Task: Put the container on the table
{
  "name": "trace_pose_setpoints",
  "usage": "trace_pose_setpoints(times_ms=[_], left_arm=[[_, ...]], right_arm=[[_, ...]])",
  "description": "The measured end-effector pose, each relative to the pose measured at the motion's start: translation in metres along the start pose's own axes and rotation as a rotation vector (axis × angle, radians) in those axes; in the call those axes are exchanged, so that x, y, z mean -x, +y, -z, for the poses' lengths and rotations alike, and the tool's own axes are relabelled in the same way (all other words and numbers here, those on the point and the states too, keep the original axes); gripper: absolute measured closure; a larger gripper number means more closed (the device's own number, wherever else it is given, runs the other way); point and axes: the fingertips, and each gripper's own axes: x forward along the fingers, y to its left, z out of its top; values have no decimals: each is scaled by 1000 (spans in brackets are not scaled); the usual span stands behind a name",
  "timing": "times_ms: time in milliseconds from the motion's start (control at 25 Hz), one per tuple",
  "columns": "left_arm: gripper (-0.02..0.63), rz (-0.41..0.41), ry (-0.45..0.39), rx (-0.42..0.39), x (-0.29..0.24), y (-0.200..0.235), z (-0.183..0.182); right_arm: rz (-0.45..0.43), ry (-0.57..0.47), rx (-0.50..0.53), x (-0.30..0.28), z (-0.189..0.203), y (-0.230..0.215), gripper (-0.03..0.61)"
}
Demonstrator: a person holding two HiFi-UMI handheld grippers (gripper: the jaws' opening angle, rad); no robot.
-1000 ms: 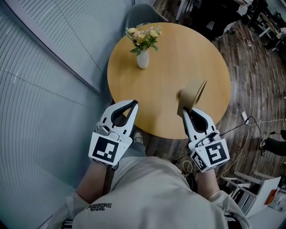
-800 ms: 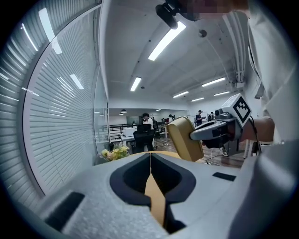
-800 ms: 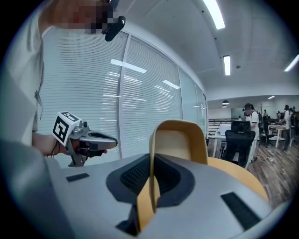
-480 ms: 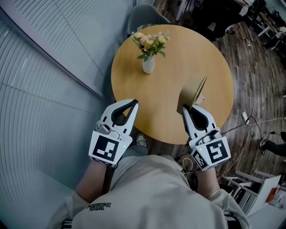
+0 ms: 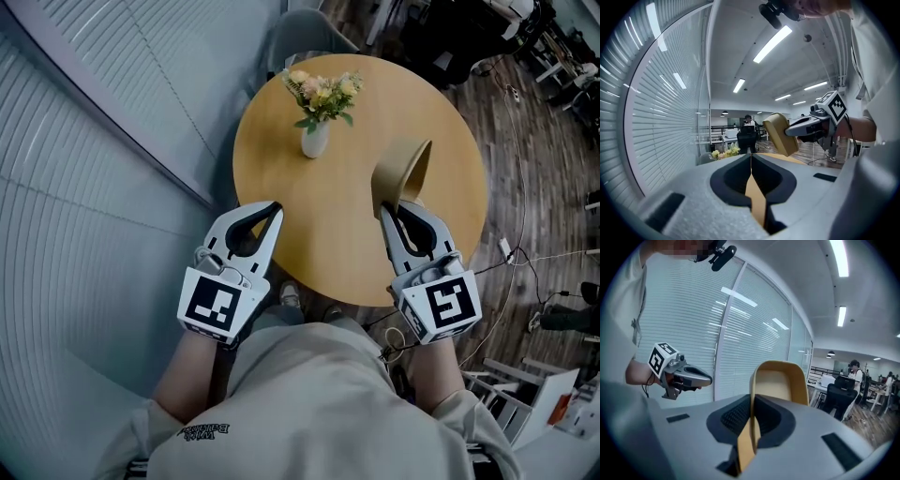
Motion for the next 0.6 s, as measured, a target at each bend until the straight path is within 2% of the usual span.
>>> trace_pose_setpoints(times_ms=[320, 600], left_arm=[[592, -17, -7, 5, -5, 6, 4], [592, -49, 16, -2, -13, 4, 11]], right_arm=[[-76, 148, 84, -21, 22, -6, 540], [-130, 193, 106, -34, 35, -18, 540]])
